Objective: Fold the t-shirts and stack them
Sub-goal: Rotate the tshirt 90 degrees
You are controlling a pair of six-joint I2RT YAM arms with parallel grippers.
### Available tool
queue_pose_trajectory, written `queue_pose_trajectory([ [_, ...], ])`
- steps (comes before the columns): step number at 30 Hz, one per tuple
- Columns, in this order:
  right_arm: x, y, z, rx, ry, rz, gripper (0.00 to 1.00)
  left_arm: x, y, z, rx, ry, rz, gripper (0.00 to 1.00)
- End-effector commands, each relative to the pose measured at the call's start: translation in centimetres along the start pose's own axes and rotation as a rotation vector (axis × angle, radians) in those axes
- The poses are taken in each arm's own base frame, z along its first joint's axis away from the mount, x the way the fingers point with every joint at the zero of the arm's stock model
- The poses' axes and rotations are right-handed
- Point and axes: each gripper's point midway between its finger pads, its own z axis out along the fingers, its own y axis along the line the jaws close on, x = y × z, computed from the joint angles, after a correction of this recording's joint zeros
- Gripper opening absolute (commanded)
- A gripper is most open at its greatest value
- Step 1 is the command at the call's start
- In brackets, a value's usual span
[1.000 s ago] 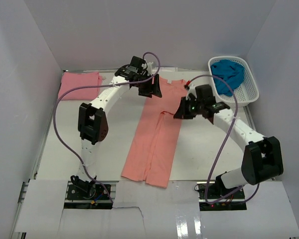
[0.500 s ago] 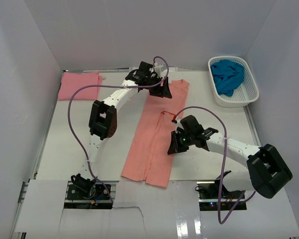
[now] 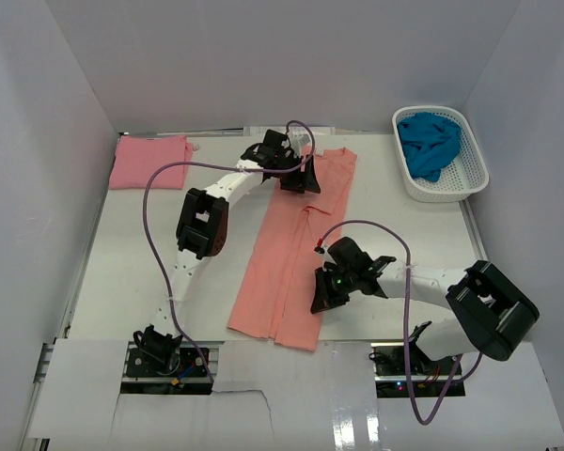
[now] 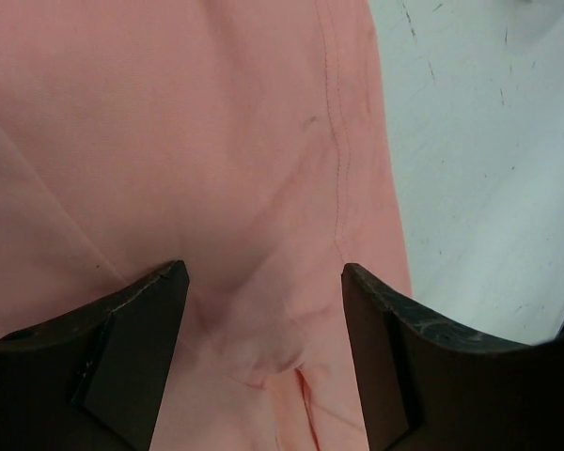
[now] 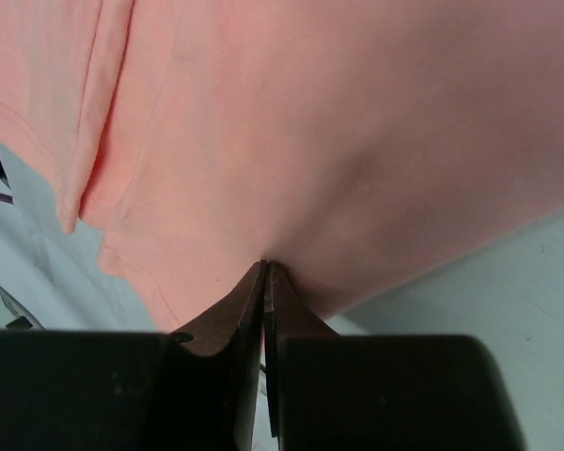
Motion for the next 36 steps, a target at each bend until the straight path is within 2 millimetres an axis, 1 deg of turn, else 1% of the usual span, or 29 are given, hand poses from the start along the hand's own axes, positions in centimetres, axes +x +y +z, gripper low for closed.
queue_pose_trajectory([
  [1, 0.7, -1.1, -0.1, 0.048, -0.013, 0.019, 0.08, -2.2, 2.6, -0.7, -0.073, -0.07, -0.014, 0.78],
  [4, 1.2, -1.6, -0.5, 0.066, -0.013, 0.023, 0.08, -2.9, 4.2, -0.9, -0.095, -0.097, -0.04, 0.79],
  [8, 1.1, -2.3, -0.7, 0.109, -0.006, 0.027, 0.08, -3.5, 5.9, -1.0, -0.123, -0.125, -0.078, 0.79],
  [10, 0.2, -2.2, -0.8, 0.111, -0.02, 0.022, 0.08, -3.4, 6.9, -1.2, -0.157, -0.133, -0.099, 0.79],
  [11, -0.8, -2.2, -0.7, 0.116, -0.032, 0.011, 0.08, -3.4, 7.7, -1.4, -0.196, -0.143, -0.112, 0.79],
  [13, -1.5, -2.7, -0.7, 0.14, -0.02, 0.008, 0.08, -3.5, 9.0, -2.0, -0.237, -0.157, -0.136, 0.79],
  [14, -1.4, -3.2, -0.5, 0.156, 0.004, 0.006, 0.08, -3.5, 9.5, -2.2, -0.249, -0.163, -0.148, 0.79],
  [15, -2.1, -3.2, -0.6, 0.153, -0.007, 0.008, 0.08, -3.4, 10.0, -2.3, -0.253, -0.164, -0.169, 0.79],
  [16, -2.2, -3.2, -0.5, 0.152, -0.003, 0.007, 0.08, -3.5, 10.8, -2.7, -0.261, -0.17, -0.185, 0.79],
  [20, -2.2, -4.1, -0.3, 0.163, 0.014, 0.019, 0.08, -4.2, 12.2, -3.6, -0.28, -0.194, -0.21, 0.8],
  [24, -3.0, -5.5, -0.6, 0.181, 0.006, 0.038, 0.08, -5.1, 14.1, -4.8, -0.308, -0.229, -0.239, 0.8],
  [28, -4.8, -6.2, -1.1, 0.192, -0.015, 0.037, 0.08, -5.7, 15.0, -5.4, -0.325, -0.251, -0.252, 0.8],
  [29, -5.2, -6.7, -1.2, 0.2, -0.019, 0.047, 0.08, -5.8, 15.0, -5.6, -0.335, -0.255, -0.252, 0.81],
  [31, -5.7, -6.7, -1.2, 0.198, -0.015, 0.034, 0.08, -6.0, 15.0, -5.8, -0.335, -0.259, -0.243, 0.81],
  [32, -6.2, -6.6, -1.3, 0.197, -0.02, 0.033, 0.08, -6.3, 14.9, -6.0, -0.337, -0.266, -0.236, 0.81],
  [34, -6.5, -6.2, -1.0, 0.175, -0.011, 0.023, 0.08, -6.7, 14.5, -6.1, -0.316, -0.269, -0.232, 0.82],
  [35, -6.9, -5.9, -1.1, 0.161, -0.017, 0.015, 0.08, -7.0, 14.0, -6.2, -0.3, -0.273, -0.233, 0.82],
  [36, -7.2, -5.6, -1.1, 0.154, -0.023, 0.011, 0.08, -7.9, 13.1, -6.5, -0.267, -0.289, -0.219, 0.84],
])
